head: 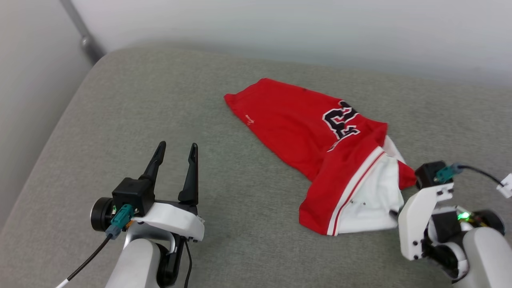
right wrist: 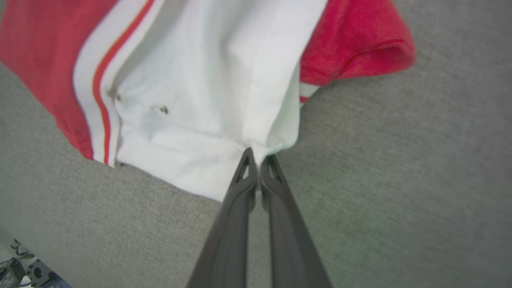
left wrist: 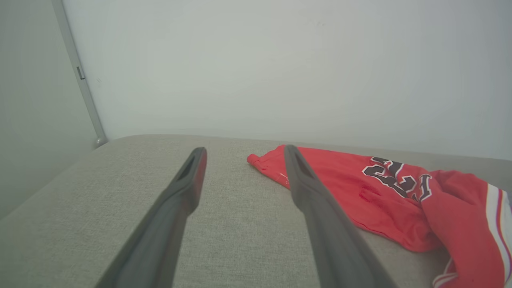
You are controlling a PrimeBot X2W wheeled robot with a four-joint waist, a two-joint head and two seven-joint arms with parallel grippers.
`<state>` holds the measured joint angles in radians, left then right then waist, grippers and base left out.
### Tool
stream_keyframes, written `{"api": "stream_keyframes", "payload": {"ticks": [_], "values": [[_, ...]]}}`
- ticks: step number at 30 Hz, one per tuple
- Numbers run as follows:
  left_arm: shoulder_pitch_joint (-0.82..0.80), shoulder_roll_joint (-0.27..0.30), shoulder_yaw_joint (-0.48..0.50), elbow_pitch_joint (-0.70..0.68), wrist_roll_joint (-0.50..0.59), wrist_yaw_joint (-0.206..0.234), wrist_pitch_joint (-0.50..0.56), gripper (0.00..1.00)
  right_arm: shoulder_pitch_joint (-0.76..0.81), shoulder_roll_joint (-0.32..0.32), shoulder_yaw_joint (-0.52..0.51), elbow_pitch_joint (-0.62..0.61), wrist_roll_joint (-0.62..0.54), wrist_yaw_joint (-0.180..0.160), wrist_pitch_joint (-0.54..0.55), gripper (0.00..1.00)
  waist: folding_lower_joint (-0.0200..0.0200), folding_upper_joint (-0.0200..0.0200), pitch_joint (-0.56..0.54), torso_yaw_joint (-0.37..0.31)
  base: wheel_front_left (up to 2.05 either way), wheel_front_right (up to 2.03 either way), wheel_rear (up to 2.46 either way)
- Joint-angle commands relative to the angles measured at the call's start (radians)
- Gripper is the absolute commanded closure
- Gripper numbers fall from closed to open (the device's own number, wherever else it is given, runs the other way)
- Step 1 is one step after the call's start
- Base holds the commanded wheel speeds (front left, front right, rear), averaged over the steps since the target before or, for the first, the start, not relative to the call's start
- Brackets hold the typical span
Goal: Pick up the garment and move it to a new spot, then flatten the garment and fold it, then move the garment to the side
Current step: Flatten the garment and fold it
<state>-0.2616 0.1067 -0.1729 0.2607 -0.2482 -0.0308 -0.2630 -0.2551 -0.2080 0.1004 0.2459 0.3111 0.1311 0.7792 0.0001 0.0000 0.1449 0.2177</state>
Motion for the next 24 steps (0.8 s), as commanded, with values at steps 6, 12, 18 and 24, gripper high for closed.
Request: {"api": "stream_keyframes", "payload": {"ticks": [6, 12, 18, 24], "values": [[0.029, -0.006, 0.028, -0.007, 0.012, -0.004, -0.002, 0.0, -0.019, -0.029, -0.006, -0.15, -0.011, -0.001, -0.017, 1.0, -0.0001, 0.0, -0.032, -0.087, 0.0, 0.0, 0.0], [0.052, 0.0, 0.05, -0.012, 0.024, -0.005, -0.002, 0.0, -0.023, -0.028, -0.072, -0.268, -0.015, -0.001, -0.018, 1.0, -0.0001, 0.0, -0.046, -0.17, 0.0, 0.0, 0.0], [0.053, 0.004, 0.058, -0.02, 0.033, -0.01, -0.002, 0.0, 0.036, 0.001, -0.297, -0.243, -0.024, -0.001, -0.008, 1.0, -0.0001, 0.0, -0.055, -0.226, 0.0, 0.0, 0.0], [0.052, 0.014, 0.057, -0.014, 0.037, -0.017, -0.002, 0.0, 0.118, 0.041, -0.533, -0.101, -0.02, -0.001, -0.051, 1.0, -0.0001, 0.0, -0.05, -0.246, 0.0, 0.0, 0.0]]}}
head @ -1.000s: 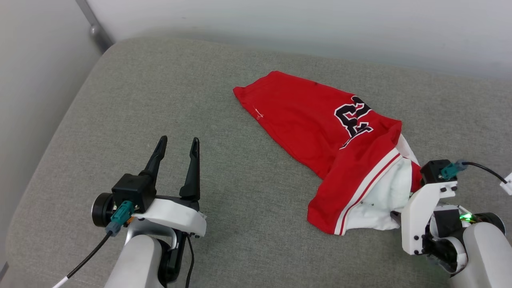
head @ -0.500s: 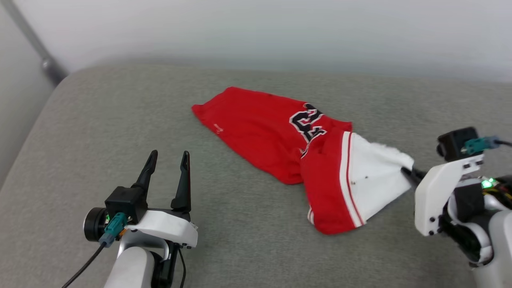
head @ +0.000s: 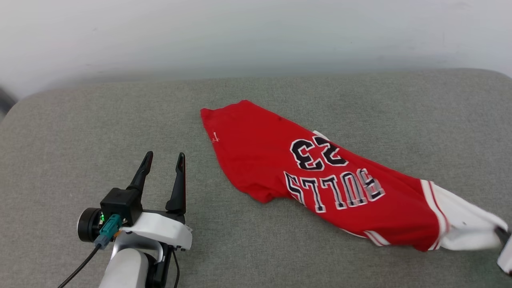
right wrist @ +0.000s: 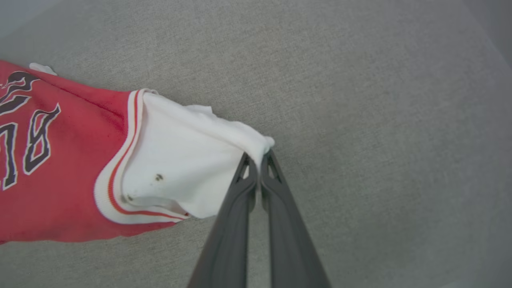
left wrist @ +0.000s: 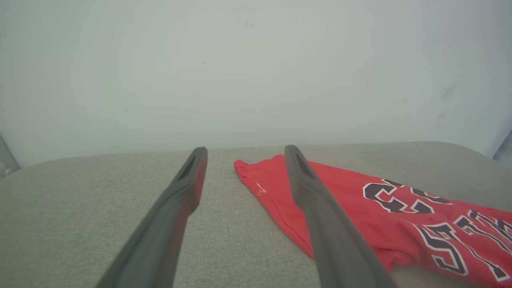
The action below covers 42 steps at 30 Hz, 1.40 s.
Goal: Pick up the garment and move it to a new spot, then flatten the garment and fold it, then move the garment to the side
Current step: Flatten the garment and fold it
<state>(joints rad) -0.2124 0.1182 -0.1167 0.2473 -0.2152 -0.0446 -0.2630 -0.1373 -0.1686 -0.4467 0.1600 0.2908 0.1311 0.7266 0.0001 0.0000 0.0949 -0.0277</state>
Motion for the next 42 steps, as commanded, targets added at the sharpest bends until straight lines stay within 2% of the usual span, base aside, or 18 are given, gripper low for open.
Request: {"api": "stream_keyframes", "payload": {"ticks": [1, 6, 7, 8, 9, 15, 21, 26, 31, 38, 42], "values": [[0.003, 0.004, 0.001, -0.001, 0.005, -0.005, -0.002, 0.0, 0.012, 0.005, -0.015, 0.015, 0.005, -0.001, -0.01, 1.0, -0.0001, 0.0, 0.003, -0.001, 0.0, 0.0, 0.0], [-0.007, 0.014, -0.002, 0.003, 0.007, -0.005, -0.002, 0.0, 0.047, 0.017, -0.081, 0.165, -0.013, -0.001, -0.122, 1.0, -0.0001, 0.0, 0.016, 0.002, 0.0, 0.0, 0.0], [-0.006, 0.015, -0.001, 0.002, 0.007, -0.004, -0.002, 0.0, 0.05, 0.021, -0.079, 0.19, -0.014, -0.001, -0.15, 0.73, -0.0001, 0.0, 0.017, 0.002, 0.0, 0.0, 0.0], [-0.005, 0.017, 0.0, 0.0, 0.007, -0.002, -0.002, 0.0, 0.046, 0.024, -0.077, 0.207, -0.015, -0.001, -0.185, 0.24, -0.0001, 0.0, 0.018, 0.003, 0.0, 0.0, 0.0], [-0.003, 0.018, 0.002, -0.001, 0.007, 0.001, -0.002, 0.0, 0.039, 0.023, -0.074, 0.22, -0.014, -0.001, -0.224, 0.0, -0.0001, 0.0, 0.018, 0.003, 0.0, 0.0, 0.0], [0.01, 0.026, 0.012, -0.004, -0.004, 0.008, -0.002, 0.0, 0.01, 0.003, -0.031, 0.205, -0.043, -0.001, -0.512, 0.0, -0.0001, 0.0, 0.003, 0.006, 0.0, 0.0, 0.0], [0.03, 0.021, 0.009, 0.007, -0.01, 0.012, -0.002, 0.0, 0.028, -0.007, 0.039, 0.146, -0.105, -0.001, -0.695, 0.0, -0.0001, 0.0, -0.042, 0.021, 0.0, 0.0, 0.0], [0.062, 0.015, 0.001, 0.018, -0.016, 0.017, -0.002, 0.0, 0.077, 0.02, 0.159, 0.048, -0.128, -0.001, -0.748, 0.0, -0.0001, 0.0, -0.087, 0.034, 0.0, 0.0, 0.0], [0.087, 0.018, -0.006, 0.017, -0.016, 0.023, 0.003, 0.0, 0.13, 0.061, 0.247, -0.079, -0.148, -0.001, -0.747, 0.0, -0.0001, 0.0, -0.104, 0.037, 0.0, 0.0, 0.0], [0.107, 0.032, -0.006, 0.009, -0.018, 0.036, 0.021, 0.0, 0.214, 0.103, 0.309, -0.225, -0.172, -0.001, -0.709, 0.0, -0.0001, 0.0, -0.115, 0.028, 0.0, 0.0, 0.0], [0.085, 0.041, -0.025, 0.01, -0.009, 0.028, 0.053, 0.0, 0.24, 0.113, 0.339, -0.282, -0.176, -0.001, -0.692, 0.0, -0.0001, 0.0, -0.11, 0.002, 0.0, 0.0, 0.0]]}}
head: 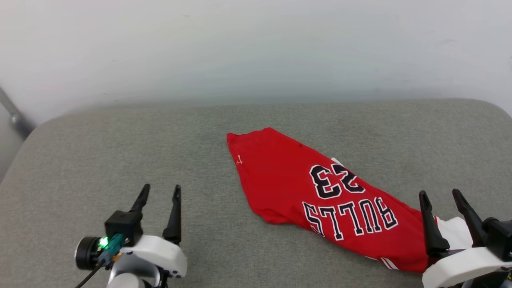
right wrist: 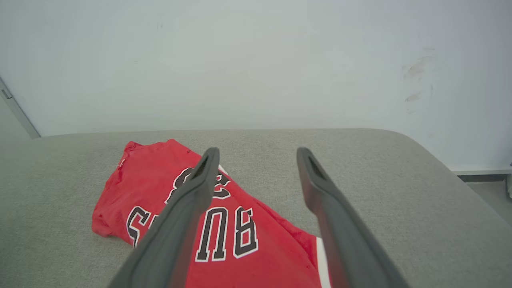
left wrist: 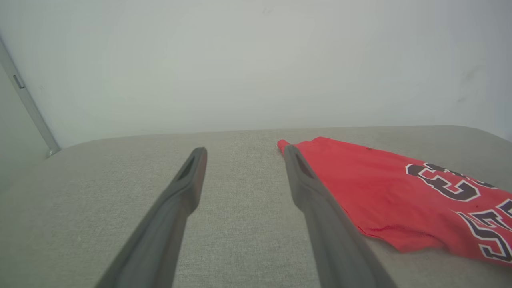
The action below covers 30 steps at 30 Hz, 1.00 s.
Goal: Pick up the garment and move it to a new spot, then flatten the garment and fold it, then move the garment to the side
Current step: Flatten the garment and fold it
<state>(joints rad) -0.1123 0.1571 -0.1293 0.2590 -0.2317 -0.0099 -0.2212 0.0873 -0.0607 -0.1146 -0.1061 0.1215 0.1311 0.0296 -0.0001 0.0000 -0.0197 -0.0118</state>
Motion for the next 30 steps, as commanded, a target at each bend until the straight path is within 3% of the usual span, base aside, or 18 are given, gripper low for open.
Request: {"api": "stream_keyframes", "payload": {"ticks": [1, 10, 16, 20, 27, 30], "values": [[-0.027, 0.003, -0.021, -0.001, 0.011, -0.012, 0.024, 0.0, 0.017, 0.006, 0.015, -0.025, -0.006, -0.001, 0.011, 0.0, 0.0001, 0.0, 0.009, -0.022, 0.0, 0.0, 0.0], [-0.2, -0.004, -0.149, 0.057, 0.021, -0.086, 0.234, 0.0, -0.027, 0.011, 0.044, -0.069, 0.017, -0.001, 0.018, 0.0, 0.0001, 0.0, 0.095, -0.1, 0.0, 0.0, 0.0], [-0.314, 0.034, -0.256, 0.098, -0.012, -0.118, 0.431, 0.0, -0.051, 0.011, 0.062, -0.063, 0.032, -0.001, 0.004, 0.0, 0.0001, 0.0, 0.149, -0.134, 0.0, 0.0, 0.0], [-0.367, 0.095, -0.415, 0.1, -0.099, -0.121, 0.584, 0.0, -0.067, 0.011, 0.077, -0.047, 0.05, -0.001, -0.011, 0.0, 0.0001, 0.0, 0.186, -0.161, 0.0, 0.0, 0.0], [-0.42, 0.257, -0.641, 0.056, -0.274, -0.12, 0.804, 0.0, -0.095, 0.011, 0.098, -0.004, 0.08, -0.001, -0.043, 0.0, 0.0001, 0.0, 0.236, -0.194, 0.0, 0.0, 0.0], [-0.446, 0.312, -0.714, 0.046, -0.302, -0.12, 0.847, 0.0, -0.109, 0.011, 0.107, 0.01, 0.091, -0.001, -0.056, 0.0, 0.0001, 0.0, 0.254, -0.207, 0.0, 0.0, 0.0]]}}
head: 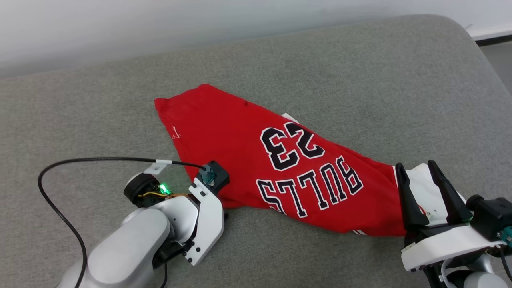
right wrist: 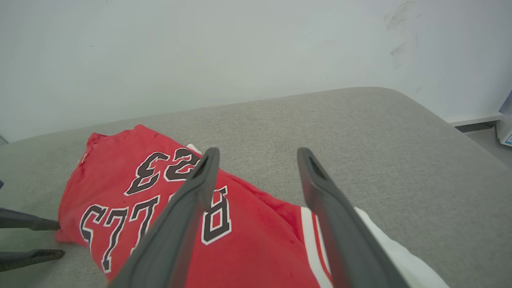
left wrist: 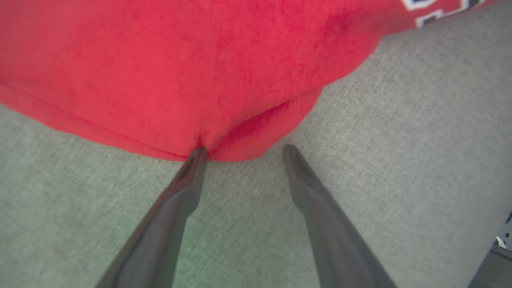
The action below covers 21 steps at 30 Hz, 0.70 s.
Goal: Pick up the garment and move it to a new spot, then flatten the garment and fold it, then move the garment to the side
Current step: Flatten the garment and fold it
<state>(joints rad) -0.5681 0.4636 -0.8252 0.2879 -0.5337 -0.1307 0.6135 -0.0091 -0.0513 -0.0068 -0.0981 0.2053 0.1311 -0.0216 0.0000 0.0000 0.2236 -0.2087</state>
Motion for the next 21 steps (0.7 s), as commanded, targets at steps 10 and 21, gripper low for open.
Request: {"api": "stream_keyframes", "payload": {"ticks": [10, 21], "values": [[-0.068, 0.035, -0.202, 0.069, -0.086, 0.001, 0.08, 0.37, -0.042, 0.002, 0.019, 0.038, 0.035, -0.001, -0.039, 0.0, 0.0, 0.0, 0.053, -0.04, 0.0, 0.0, 0.0], [-0.09, 0.038, -0.197, 0.113, -0.193, 0.008, 0.046, 1.0, -0.036, 0.002, 0.026, 0.079, 0.048, -0.001, -0.037, 0.0, 0.0, 0.0, 0.006, -0.023, 0.0, 0.0, 0.0]]}}
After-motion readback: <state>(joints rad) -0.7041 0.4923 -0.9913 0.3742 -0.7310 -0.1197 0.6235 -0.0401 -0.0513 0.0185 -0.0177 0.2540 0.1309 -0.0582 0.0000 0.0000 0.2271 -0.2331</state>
